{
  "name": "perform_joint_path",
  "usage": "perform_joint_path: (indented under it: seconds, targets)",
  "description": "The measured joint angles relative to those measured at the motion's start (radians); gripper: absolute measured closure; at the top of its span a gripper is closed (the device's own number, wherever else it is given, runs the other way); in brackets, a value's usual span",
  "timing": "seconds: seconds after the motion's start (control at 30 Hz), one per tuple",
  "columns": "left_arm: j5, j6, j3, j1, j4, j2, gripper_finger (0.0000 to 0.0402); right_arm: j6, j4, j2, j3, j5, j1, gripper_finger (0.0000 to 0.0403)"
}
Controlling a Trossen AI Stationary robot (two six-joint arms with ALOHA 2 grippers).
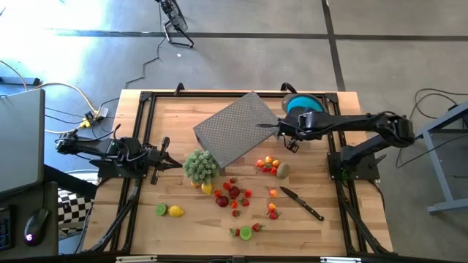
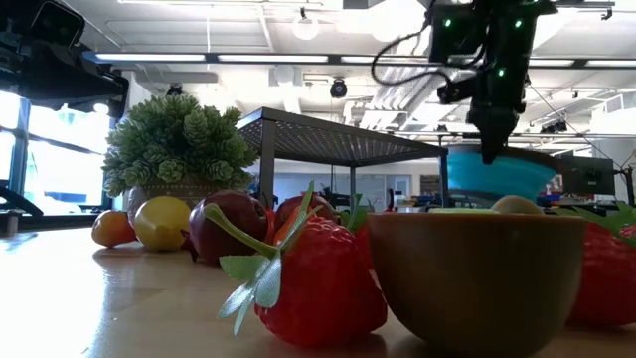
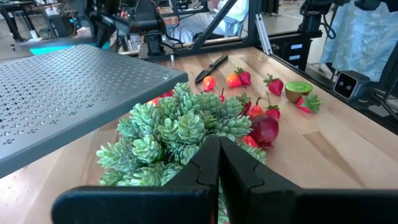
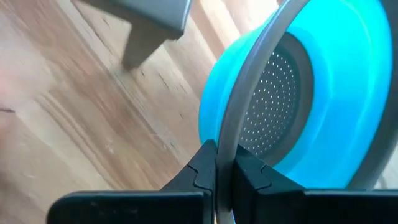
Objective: Pick & Place Fruit
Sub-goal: Put the blue strainer bowl on the shelf
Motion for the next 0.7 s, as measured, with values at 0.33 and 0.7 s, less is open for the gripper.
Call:
perform_joint_path:
  seconds: [0.33, 0.7]
  targets:
    - [0.000, 0.000, 0.000, 0.000, 0.000, 0.000, 0.0401, 0.080, -0.025, -0.100, 0.001, 0.075, 0.052, 0.0390]
    - [0.000, 0.000, 0.000, 0.000, 0.000, 0.000, 0.0401, 0.053, -0.046, -0.107, 0.125, 0.176, 0.063, 0.0390]
